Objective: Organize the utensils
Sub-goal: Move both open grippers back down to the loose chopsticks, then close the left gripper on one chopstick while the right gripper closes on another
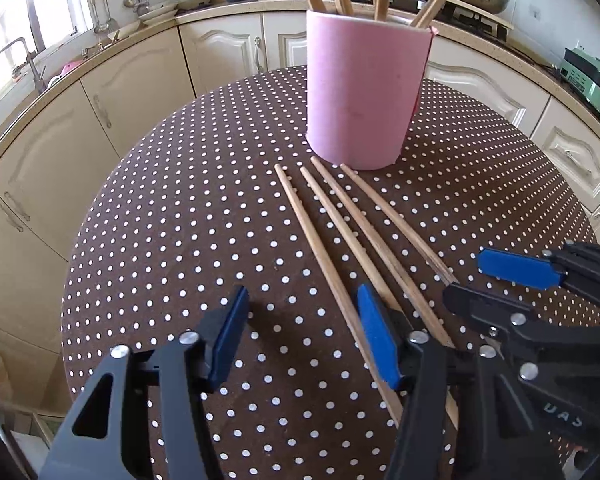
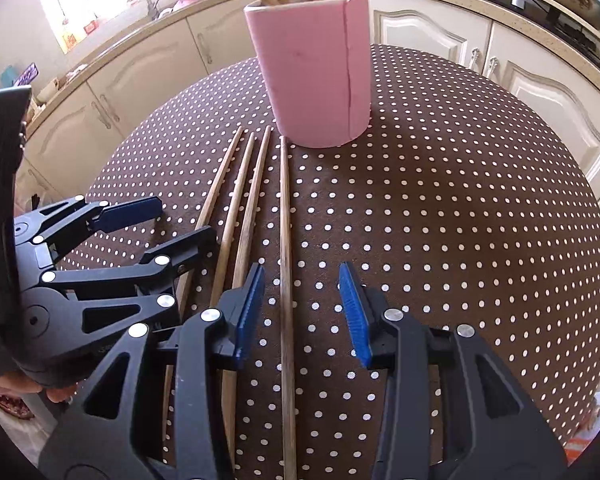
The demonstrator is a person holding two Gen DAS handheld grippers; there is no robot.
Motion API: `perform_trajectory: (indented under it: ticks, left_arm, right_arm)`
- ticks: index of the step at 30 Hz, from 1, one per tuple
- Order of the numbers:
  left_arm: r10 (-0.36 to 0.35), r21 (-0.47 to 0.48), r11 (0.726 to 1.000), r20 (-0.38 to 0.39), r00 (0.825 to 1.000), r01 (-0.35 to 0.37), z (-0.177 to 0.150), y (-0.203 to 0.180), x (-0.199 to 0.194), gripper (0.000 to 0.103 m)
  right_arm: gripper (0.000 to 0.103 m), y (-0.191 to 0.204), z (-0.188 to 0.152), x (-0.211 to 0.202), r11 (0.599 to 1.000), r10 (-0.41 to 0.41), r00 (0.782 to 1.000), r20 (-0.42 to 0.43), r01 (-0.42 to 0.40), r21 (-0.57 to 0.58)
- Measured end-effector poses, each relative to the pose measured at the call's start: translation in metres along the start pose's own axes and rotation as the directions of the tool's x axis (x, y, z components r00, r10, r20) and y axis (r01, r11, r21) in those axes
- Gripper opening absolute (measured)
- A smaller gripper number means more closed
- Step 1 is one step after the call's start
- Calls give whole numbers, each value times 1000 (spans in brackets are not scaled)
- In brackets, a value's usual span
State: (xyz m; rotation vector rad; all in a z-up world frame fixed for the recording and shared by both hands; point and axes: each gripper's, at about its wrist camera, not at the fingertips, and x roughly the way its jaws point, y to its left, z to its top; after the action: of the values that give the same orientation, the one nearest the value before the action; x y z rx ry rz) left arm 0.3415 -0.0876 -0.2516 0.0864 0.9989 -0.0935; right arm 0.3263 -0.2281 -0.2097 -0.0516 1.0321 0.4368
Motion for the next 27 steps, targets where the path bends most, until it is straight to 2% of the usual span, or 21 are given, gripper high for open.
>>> perform_trajectory:
  ticks: [3, 7, 10, 14, 16, 19, 23, 27]
  left_arm:
    - [-15, 22, 1000, -9, 1000, 15, -1, 4, -2, 37]
    - [-35, 49, 998, -32, 999, 37, -1, 11, -4, 28]
    - [-46, 58, 997, -64, 997, 50, 0, 20, -5, 19]
    - [-63, 80, 994, -102, 993, 72, 6, 28, -5, 17]
    - [-61, 61, 996, -118, 991, 68, 10, 34, -4, 11]
    - [-79, 43, 996, -126, 989, 84, 16, 39, -3, 9]
    - [-85, 29, 996, -122, 989, 89, 18, 44, -4, 8]
    - [-85, 22, 996, -111, 990, 88, 20, 47, -5, 7]
  right_arm:
    - [36, 7, 6, 4, 999, -25, 999, -40, 23, -41]
    - [35, 19, 18, 11, 994, -39, 991, -130, 25, -107]
    - [27, 26, 27, 16, 988, -73, 979, -192, 44, -151]
    - [17, 26, 38, 22, 985, -85, 961, -265, 41, -170]
    - [16, 28, 44, 26, 984, -92, 953, -289, 43, -174]
    - [13, 31, 54, 31, 982, -106, 946, -307, 51, -182]
    - [6, 30, 62, 35, 985, -105, 942, -318, 54, -164]
    - [6, 21, 67, 38, 992, -66, 946, -318, 29, -120]
